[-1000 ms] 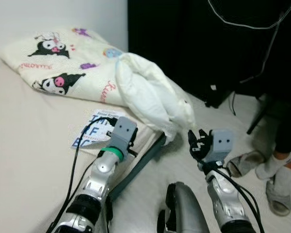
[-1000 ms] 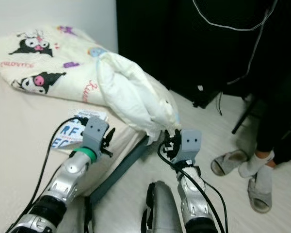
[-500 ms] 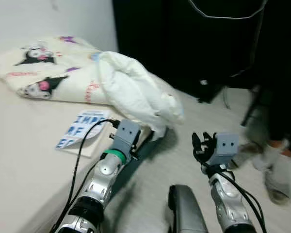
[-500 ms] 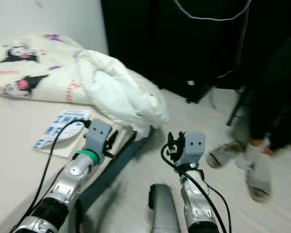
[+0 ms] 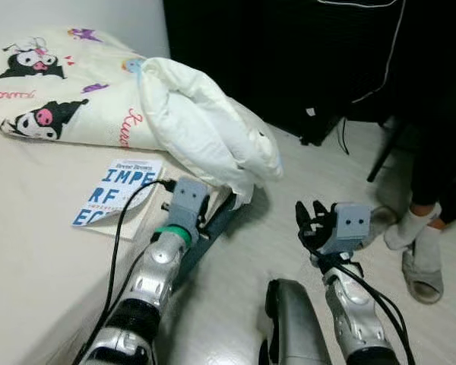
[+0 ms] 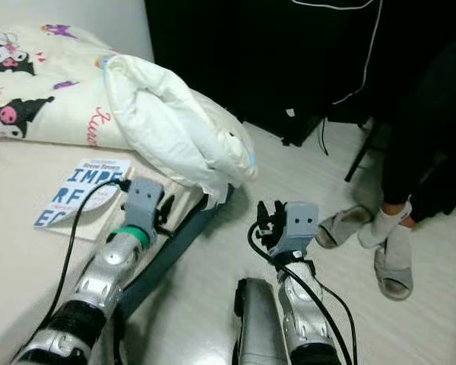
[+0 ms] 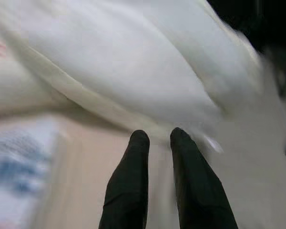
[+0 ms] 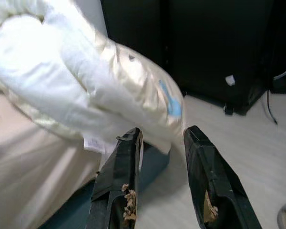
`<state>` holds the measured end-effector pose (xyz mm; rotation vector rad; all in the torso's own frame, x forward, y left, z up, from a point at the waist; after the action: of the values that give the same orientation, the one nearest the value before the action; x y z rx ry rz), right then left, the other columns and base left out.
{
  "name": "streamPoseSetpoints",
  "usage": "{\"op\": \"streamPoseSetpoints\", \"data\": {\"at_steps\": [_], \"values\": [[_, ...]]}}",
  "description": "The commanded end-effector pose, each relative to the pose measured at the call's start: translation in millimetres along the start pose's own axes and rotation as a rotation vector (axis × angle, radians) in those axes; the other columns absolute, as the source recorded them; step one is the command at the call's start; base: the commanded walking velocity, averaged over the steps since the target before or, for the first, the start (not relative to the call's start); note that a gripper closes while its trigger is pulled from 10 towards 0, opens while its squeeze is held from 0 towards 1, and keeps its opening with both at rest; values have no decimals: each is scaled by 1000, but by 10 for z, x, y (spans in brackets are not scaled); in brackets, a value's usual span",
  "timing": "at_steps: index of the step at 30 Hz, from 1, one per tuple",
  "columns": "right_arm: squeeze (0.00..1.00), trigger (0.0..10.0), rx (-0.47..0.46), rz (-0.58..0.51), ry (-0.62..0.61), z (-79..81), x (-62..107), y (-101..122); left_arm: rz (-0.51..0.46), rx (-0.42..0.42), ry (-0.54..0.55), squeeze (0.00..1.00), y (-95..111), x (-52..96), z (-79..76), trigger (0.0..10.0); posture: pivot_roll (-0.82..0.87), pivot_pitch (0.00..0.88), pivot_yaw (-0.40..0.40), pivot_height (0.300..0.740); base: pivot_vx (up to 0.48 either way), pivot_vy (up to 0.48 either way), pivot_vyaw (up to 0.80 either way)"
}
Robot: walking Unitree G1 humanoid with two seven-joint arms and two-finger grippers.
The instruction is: Clean up the room
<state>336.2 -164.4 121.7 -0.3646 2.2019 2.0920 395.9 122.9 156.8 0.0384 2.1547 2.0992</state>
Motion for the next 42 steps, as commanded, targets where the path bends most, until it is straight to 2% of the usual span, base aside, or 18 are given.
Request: {"op": "streamPoseSetpoints", "data": {"at_steps": [1,2,3,5,6,10,14,18,23,24,27,28,30,31,32,33,35,42], "values": [[0,10000,-1,-4,-4,-36,14,28,-18,51,47,0,108,-25,138,10000,-55,120,47,500,0,0,0],[0,10000,-1,-4,-4,-36,14,28,-18,51,47,0,108,-25,138,10000,-55,120,47,500,0,0,0],[0,10000,-3,-24,-18,-89,-14,87,-35,29,84,231,207,-76,227,10000,-35,129,43,500,0,0,0],[0,10000,-5,-38,-28,-126,-33,129,-46,13,111,231,275,-108,286,10000,-35,129,43,500,0,0,0],[0,10000,-13,-49,-41,-166,-68,172,-51,-16,146,1000,318,-149,339,10000,-31,148,46,500,0,0,0],[0,10000,-12,-53,-42,-179,-133,209,30,-55,246,1000,273,-233,524,10000,-29,175,53,500,0,0,0],[0,10000,-19,-36,-23,-117,-92,166,113,76,380,1000,214,-178,876,10000,-3,185,57,500,0,0,0],[0,10000,-39,1,-17,-54,-10,54,123,228,577,1000,83,132,1293,10000,19,196,59,500,0,0,0],[0,10000,-53,20,-3,1,1,3,134,103,705,1000,-95,511,1448,10000,31,203,58,500,0,0,0],[0,10000,-56,27,10,29,-3,-14,240,85,746,1000,-385,735,1479,10000,31,203,58,500,0,0,0],[0,10000,-56,30,15,36,-5,-17,350,144,752,988,-647,858,1462,10000,31,203,58,500,0,0,0],[0,10000,-56,31,17,35,-5,-17,480,328,702,729,-895,875,1330,10000,41,202,40,500,0,0,0],[0,10000,-53,34,23,37,-5,-17,629,621,583,690,-1154,855,1032,10000,41,202,40,500,0,0,0],[0,10000,-53,34,23,37,-5,-17,629,621,583,690,-1154,855,1032,10000,41,202,40,500,0,0,0],[0,10000,-52,35,25,35,-5,-19,658,772,528,541,-1194,820,887,10000,29,196,37,500,0,0,0],[0,10000,-50,35,26,33,-6,-17,667,810,512,259,-1212,791,824,10000,29,196,37,500,0,0,0],[0,10000,-47,34,23,19,-6,-11,675,837,508,35,-1219,754,723,10000,16,192,34,500,0,0,0],[0,10000,-40,37,17,-7,17,-17,607,858,492,0,-1050,610,610,10000,-5,186,34,500,0,0,0]]}}
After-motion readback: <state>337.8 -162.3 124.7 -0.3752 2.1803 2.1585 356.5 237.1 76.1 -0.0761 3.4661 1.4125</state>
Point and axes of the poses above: a point about 5 cm out from each wrist's last joint towards the gripper, its own x axis pointing back from the gripper into the wrist, its own y axis along the axis of the wrist's last joint, z = x × y, the point moved 3 cm from there along -x, pointing out of the wrist towards the gripper, and after that the axes turned 6 degrees about x, right-handed, at the moved point
